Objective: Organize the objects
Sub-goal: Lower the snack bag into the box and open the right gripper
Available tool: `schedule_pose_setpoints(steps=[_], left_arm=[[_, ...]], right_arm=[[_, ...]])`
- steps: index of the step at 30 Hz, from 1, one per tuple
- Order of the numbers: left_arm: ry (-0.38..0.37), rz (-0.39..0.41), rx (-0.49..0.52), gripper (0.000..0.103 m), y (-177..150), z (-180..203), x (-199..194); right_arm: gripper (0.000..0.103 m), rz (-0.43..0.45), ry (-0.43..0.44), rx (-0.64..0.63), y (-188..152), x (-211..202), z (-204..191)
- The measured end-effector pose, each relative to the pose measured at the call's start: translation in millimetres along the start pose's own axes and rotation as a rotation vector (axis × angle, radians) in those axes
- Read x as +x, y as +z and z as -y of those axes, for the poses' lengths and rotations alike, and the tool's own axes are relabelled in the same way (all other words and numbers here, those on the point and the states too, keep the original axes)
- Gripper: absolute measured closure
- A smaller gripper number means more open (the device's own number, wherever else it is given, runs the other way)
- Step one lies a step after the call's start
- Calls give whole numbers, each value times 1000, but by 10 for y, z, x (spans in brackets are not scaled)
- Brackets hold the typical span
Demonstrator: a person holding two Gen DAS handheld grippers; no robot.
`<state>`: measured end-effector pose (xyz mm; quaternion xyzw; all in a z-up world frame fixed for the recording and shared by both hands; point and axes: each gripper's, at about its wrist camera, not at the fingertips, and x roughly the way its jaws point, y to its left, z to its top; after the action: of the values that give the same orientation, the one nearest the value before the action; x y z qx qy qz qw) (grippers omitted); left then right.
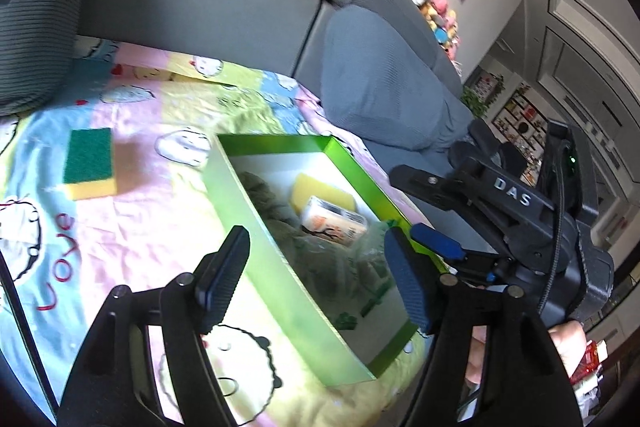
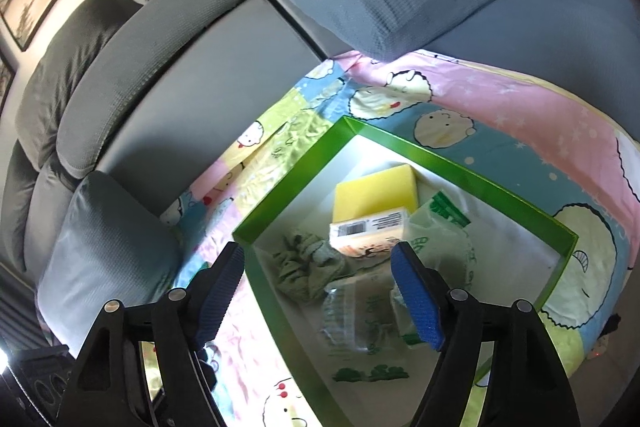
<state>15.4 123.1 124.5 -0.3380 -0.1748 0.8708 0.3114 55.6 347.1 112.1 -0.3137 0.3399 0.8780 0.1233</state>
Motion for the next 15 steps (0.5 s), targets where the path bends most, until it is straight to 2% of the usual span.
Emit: schedule_pose_setpoints(steps=[9, 15], left_arm=[[64, 54, -56, 26, 68, -257, -172], [171, 86, -96, 23, 112, -455, -275]], right_arm=[[19, -10, 39, -58, -63, 10, -203], [19, -26, 38, -120, -133, 55, -374]])
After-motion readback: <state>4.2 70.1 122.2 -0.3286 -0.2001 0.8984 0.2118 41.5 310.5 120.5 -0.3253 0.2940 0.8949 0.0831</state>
